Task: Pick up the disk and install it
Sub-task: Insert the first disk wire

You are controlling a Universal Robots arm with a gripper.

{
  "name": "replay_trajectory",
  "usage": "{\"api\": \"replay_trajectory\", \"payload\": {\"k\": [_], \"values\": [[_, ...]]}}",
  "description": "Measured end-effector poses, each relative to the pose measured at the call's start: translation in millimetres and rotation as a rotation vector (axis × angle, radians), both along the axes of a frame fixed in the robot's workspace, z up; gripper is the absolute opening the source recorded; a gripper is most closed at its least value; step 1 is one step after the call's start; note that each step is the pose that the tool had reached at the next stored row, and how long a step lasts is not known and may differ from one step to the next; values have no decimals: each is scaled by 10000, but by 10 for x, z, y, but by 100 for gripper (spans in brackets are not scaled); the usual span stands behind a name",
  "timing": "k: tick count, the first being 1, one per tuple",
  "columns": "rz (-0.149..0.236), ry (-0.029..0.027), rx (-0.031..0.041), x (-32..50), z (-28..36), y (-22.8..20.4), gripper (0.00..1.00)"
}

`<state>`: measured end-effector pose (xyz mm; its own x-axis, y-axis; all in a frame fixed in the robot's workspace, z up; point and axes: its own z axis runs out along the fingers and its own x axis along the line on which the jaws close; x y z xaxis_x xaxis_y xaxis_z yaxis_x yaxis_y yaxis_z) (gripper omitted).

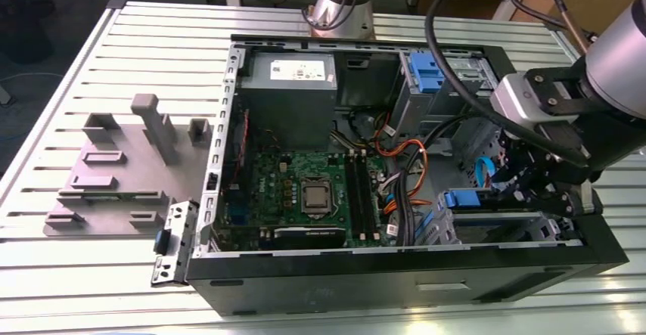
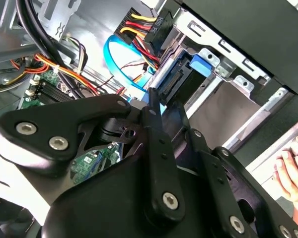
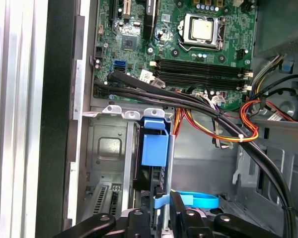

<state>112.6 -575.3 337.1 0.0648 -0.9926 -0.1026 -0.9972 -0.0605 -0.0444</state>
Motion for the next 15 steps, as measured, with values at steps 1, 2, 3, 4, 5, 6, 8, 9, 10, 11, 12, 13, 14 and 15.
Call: {"api": "replay_trajectory", "payload": {"k": [1,2,3,4,5,6,8,9,10,11,12,13,14,15], "values": [[0,0,1,0,22,0,30],[0,0,1,0,49,0,30],[0,0,1,0,79,0,30],[0,0,1,0,109,0,30],[0,0,0,0,141,0,30],[0,0,1,0,168,0,30],[0,0,1,0,199,0,30],[0,0,2,0,199,0,30],[0,0,2,0,199,0,30],[0,0,3,0,199,0,30],[0,0,3,0,199,0,30],[0,0,1,0,200,0,30],[0,4,1,0,200,0,30],[2,56,-1,2,201,0,30]]}}
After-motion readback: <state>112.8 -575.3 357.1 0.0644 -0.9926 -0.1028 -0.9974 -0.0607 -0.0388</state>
